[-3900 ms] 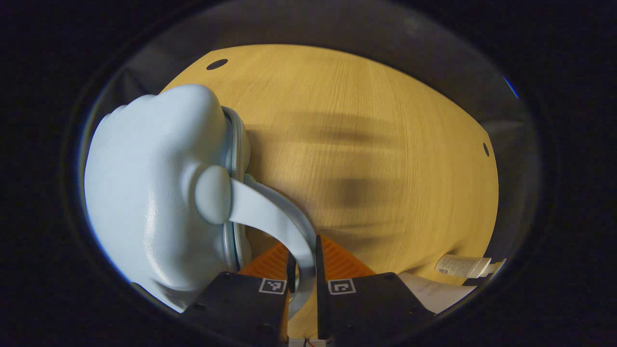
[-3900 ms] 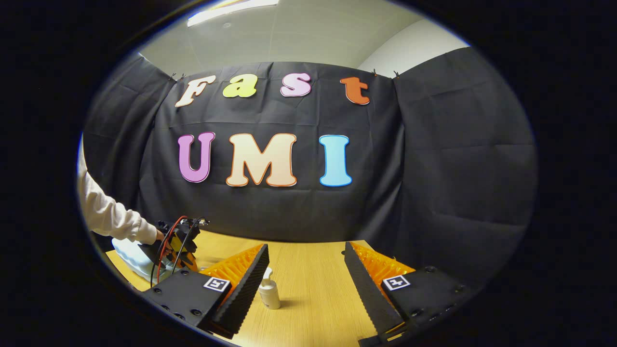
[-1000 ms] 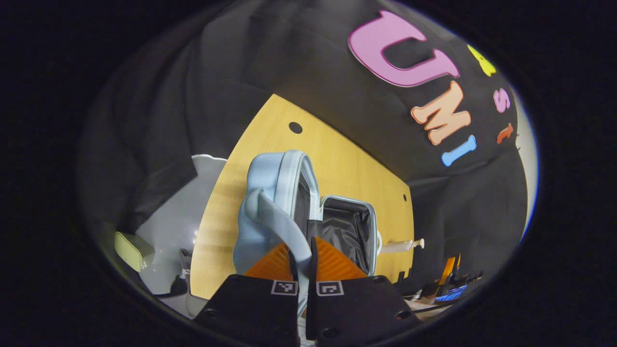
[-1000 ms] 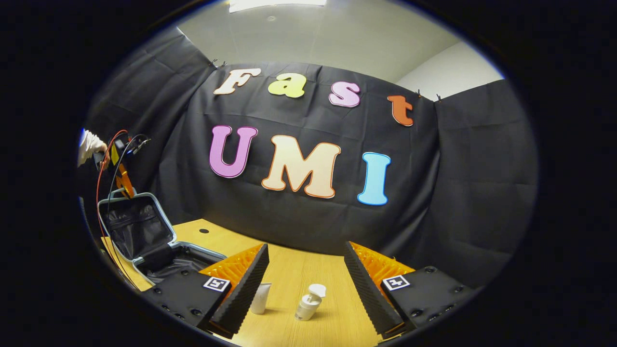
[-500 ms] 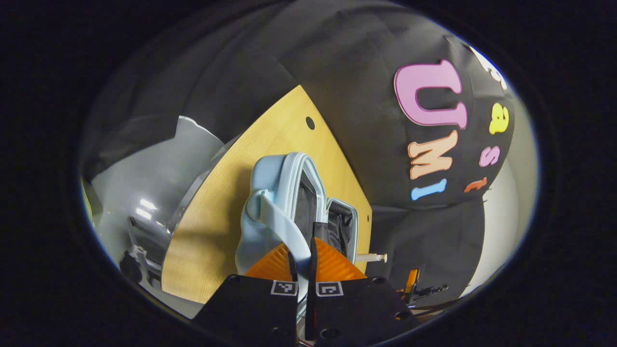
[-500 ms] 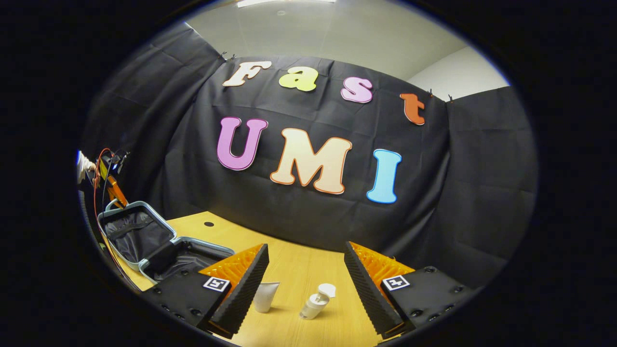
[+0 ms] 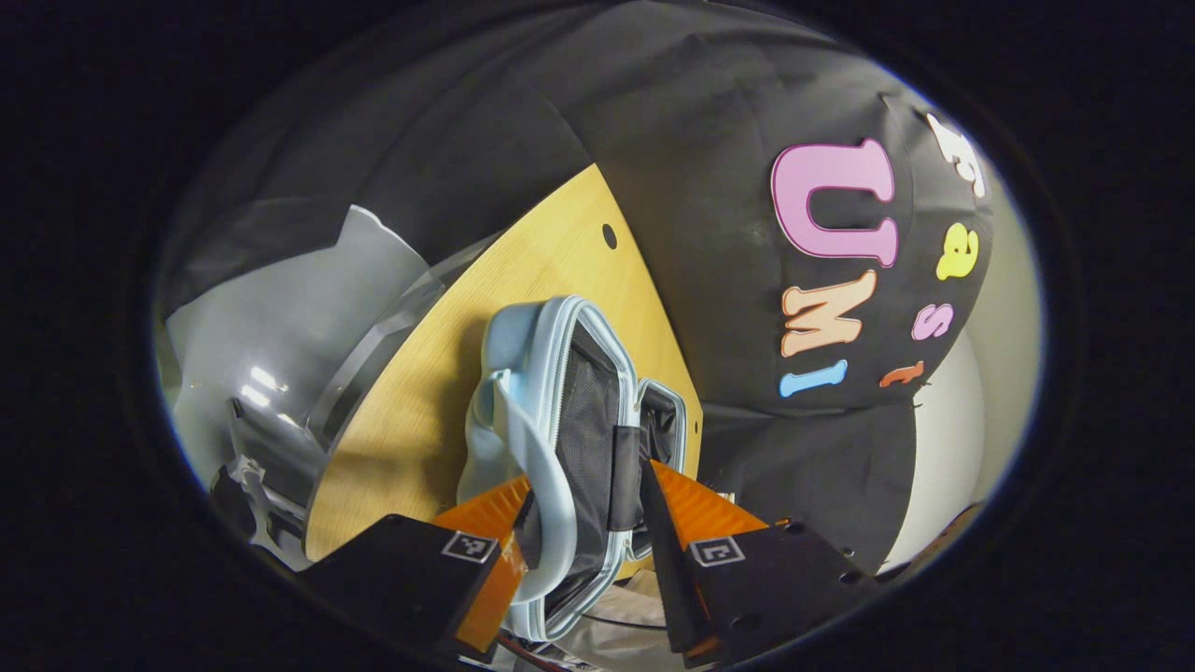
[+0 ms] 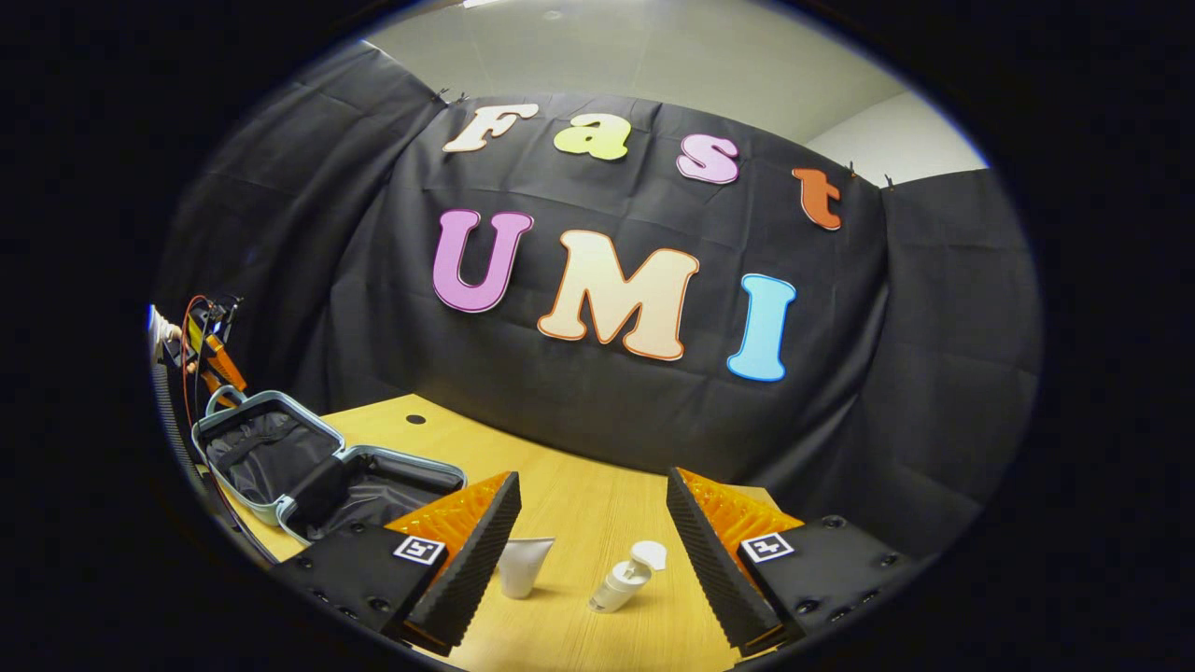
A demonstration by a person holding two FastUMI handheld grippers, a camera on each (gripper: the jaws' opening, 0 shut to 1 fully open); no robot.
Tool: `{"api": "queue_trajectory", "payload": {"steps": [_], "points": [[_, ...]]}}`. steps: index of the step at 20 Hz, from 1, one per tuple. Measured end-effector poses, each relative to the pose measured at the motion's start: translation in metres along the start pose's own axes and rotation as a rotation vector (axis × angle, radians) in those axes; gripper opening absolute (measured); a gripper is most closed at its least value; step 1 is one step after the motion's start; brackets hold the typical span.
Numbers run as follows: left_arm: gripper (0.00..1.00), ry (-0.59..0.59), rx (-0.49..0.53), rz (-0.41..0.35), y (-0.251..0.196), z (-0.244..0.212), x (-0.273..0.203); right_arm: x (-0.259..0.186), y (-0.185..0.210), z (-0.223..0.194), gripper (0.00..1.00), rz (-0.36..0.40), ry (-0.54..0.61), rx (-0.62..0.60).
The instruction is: First open the suitcase, pack the skin care products into it, and then close the suitcase.
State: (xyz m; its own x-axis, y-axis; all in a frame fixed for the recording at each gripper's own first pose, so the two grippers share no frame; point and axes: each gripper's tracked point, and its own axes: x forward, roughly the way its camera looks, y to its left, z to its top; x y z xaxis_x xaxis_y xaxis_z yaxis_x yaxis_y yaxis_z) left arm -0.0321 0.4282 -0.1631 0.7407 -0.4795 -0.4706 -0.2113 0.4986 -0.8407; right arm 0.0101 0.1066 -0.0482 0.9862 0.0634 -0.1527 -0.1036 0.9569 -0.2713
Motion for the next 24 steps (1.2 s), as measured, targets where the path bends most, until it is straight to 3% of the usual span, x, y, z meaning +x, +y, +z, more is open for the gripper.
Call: {"api": "queue_trajectory", "payload": {"steps": [5, 14, 19, 24], "points": [[0.75, -0.005, 0.032, -0.022, -0.011, 0.0, -0.007, 0.0, 0.0, -0.005, 1.0, 0.011, 0.008, -0.021], [0.72, -0.069, -0.032, -0.041, 0.016, 0.008, -0.013, -0.005, 0.005, -0.007, 1.0, 0.029, 0.018, -0.066], [0.73, -0.12, -0.129, -0.057, 0.035, 0.011, -0.014, -0.003, 0.02, -0.011, 0.99, 0.053, 0.029, -0.066], [0.73, -0.199, -0.221, -0.121, 0.043, 0.021, -0.022, -0.002, 0.034, -0.01, 0.99, 0.086, 0.032, -0.095]]}}
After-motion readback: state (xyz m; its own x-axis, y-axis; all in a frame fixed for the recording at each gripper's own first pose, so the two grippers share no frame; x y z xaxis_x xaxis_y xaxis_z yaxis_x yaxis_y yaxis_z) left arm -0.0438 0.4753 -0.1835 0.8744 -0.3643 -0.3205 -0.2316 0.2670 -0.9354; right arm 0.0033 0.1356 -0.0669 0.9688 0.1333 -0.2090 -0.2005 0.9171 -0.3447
